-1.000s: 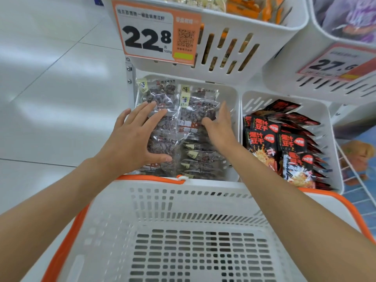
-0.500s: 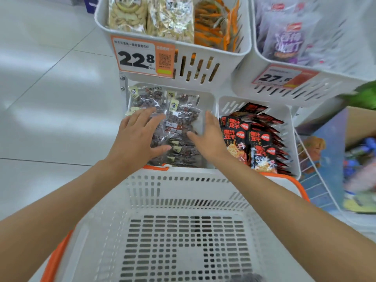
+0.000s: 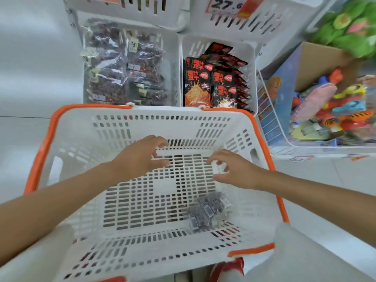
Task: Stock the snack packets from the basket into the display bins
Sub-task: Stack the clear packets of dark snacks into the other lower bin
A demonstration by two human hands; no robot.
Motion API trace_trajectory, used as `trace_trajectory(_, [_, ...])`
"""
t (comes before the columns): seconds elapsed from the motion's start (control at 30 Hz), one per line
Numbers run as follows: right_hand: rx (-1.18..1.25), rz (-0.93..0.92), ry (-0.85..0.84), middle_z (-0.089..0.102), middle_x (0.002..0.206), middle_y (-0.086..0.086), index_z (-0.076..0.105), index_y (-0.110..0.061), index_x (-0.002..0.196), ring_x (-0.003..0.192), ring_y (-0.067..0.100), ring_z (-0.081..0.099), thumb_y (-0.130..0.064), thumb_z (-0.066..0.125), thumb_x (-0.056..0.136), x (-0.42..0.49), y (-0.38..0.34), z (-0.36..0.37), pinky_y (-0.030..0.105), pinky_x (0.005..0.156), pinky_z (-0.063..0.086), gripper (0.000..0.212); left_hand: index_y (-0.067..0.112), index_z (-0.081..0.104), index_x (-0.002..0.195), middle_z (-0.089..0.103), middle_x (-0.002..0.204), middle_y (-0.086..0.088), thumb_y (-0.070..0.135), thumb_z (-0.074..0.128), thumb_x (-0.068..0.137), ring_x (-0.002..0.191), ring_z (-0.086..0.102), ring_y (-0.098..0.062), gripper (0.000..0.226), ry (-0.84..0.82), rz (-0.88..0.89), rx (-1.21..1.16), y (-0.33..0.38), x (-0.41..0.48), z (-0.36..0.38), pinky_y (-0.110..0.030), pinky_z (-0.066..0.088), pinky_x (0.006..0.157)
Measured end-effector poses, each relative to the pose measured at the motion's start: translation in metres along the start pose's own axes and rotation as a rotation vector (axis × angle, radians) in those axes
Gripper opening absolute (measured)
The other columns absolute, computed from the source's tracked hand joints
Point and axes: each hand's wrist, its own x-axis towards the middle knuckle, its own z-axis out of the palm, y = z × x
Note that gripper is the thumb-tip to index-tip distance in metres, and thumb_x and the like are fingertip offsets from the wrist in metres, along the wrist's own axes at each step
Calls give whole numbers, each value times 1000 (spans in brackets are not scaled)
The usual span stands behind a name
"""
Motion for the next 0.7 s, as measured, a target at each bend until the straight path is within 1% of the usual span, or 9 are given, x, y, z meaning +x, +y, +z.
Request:
trace_trajectory(0.13, [32, 168, -291, 29, 155, 0, 39, -22, 147, 144, 18, 28, -17, 66, 92, -1, 43, 51, 22, 107, 28, 61, 33, 51, 130, 52, 123, 17, 52, 67, 85, 94, 58, 0, 52, -35, -104, -90, -21, -4, 29, -30, 53, 85])
trace_trajectory(0.23, [-110, 139, -445, 8, 163, 4, 22, -25, 155, 150, 21, 8, -13, 66, 90, 1, 63, 81, 33, 119, 16, 79, 33, 52, 129, 54, 121, 17, 49, 68, 84, 93, 59, 1, 50, -56, -152, -145, -28, -6, 41, -32, 54, 84])
trace_trajectory(0.3, [-209, 107, -507, 8, 162, 5, 17, -27, 156, 148, 23, 8, -10, 65, 88, 7, 67, 96, 38, 120, 19, 85, 33, 52, 128, 54, 118, 19, 48, 68, 84, 93, 59, 1, 49, -62, -164, -158, -30, -9, 44, -33, 55, 84])
trace_trajectory(0.33, [-237, 68, -508, 23, 156, 7, 24, -24, 154, 142, 25, 21, -7, 64, 86, 11, 65, 102, 38, 114, 28, 81, 34, 52, 128, 55, 119, 19, 47, 68, 85, 94, 59, 1, 48, -64, -171, -161, -30, -10, 44, -33, 55, 84])
trace_trajectory(0.4, [-151, 20, -421, 51, 118, 3, 49, -23, 129, 109, 24, 48, -7, 63, 86, 22, 56, 103, 29, 85, 43, 48, 33, 53, 128, 56, 122, 17, 44, 69, 85, 95, 60, 1, 47, -83, -187, -180, -30, -11, 43, -32, 55, 84])
trace_trajectory(0.47, [60, 78, -302, 56, 102, -5, 48, -25, 111, 91, 22, 58, -27, 61, 94, 32, 39, 86, 30, 70, 47, 22, 32, 53, 130, 56, 126, 16, 44, 71, 84, 101, 59, 1, 52, -84, -216, -254, -24, -10, 42, -25, 51, 85])
trace_trajectory(0.57, [314, 114, -210, 64, 101, 0, 56, -24, 109, 83, 20, 64, -37, 49, 99, 46, 5, 48, 48, 82, 57, 18, 38, 49, 136, 51, 135, 19, 41, 78, 77, 118, 51, -1, 66, -105, -215, -491, 4, 1, 39, -23, 44, 94])
trace_trajectory(0.63, [430, 15, -209, 62, 84, -7, 62, -24, 92, 71, 9, 62, -28, 48, 102, 47, -19, 30, 46, 79, 60, 18, 43, 49, 133, 53, 134, 14, 31, 83, 73, 120, 53, -8, 70, -150, -185, -632, 25, 12, 36, -29, 45, 98])
trace_trajectory(0.7, [613, -24, -195, 56, 81, -10, 63, -21, 91, 69, 1, 60, -30, 50, 102, 44, -30, 19, 41, 78, 61, 19, 37, 57, 119, 63, 116, 1, 20, 86, 71, 103, 64, -18, 59, -99, -202, -714, 32, 23, 30, -35, 54, 90])
